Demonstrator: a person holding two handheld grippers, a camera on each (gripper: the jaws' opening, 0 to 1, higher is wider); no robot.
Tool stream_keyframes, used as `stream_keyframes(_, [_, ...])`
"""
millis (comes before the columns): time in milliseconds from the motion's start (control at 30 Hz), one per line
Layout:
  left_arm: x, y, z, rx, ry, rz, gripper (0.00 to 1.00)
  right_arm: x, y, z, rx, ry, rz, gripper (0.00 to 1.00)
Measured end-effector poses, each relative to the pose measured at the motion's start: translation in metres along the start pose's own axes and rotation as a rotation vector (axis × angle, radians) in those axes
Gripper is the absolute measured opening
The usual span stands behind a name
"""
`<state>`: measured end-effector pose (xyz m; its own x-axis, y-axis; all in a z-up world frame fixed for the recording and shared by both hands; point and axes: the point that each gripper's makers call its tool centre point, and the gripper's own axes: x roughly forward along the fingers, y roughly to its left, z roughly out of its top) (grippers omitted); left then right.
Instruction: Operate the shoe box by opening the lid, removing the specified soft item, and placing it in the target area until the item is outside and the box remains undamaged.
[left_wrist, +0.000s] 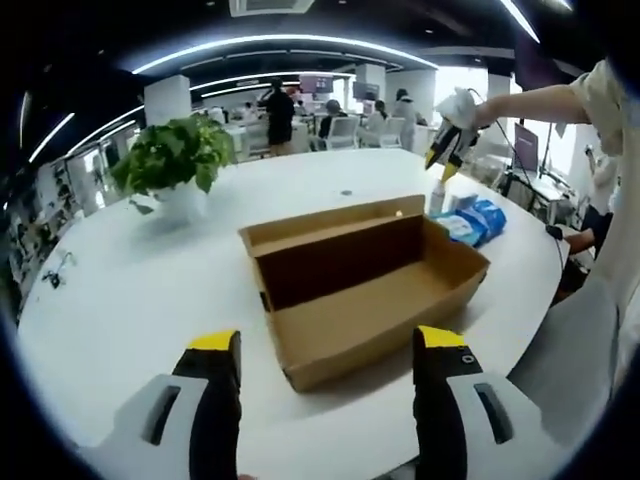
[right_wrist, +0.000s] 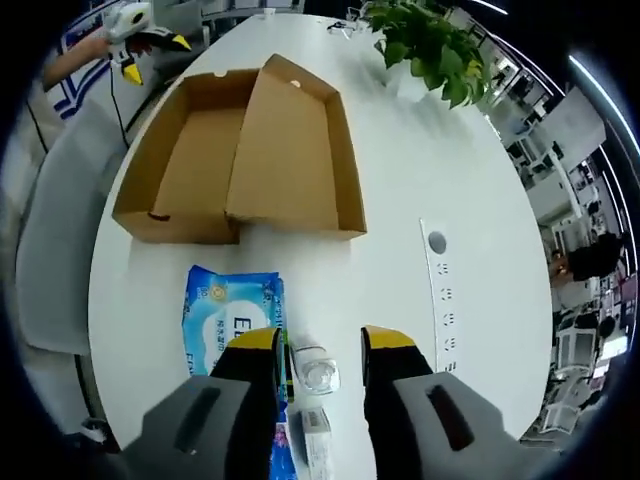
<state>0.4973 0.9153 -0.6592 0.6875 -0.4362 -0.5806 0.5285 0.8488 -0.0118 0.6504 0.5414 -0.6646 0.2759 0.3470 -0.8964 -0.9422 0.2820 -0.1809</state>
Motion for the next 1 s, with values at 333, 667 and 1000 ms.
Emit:
stream_keyframes(333, [0.006, 0.02, -0.003, -0.024, 0.004, 0.067, 0.43, 0.001, 0.001, 0.029, 0.188, -0.096, -0.064, 0.28])
stream_keyframes(667, [0.012, 0.037, -0.017, -0.103, 0.039, 0.098, 0.27, 0.017, -0.006, 0.041, 0.388, -0.14, -0.132, 0.24])
stream_keyframes(1000, [0.024, 0.039, -0.024, -0.145, 0.075, 0.078, 0.15, 0.04, -0.013, 0.052, 0.547, -0.182, -0.15, 0.2])
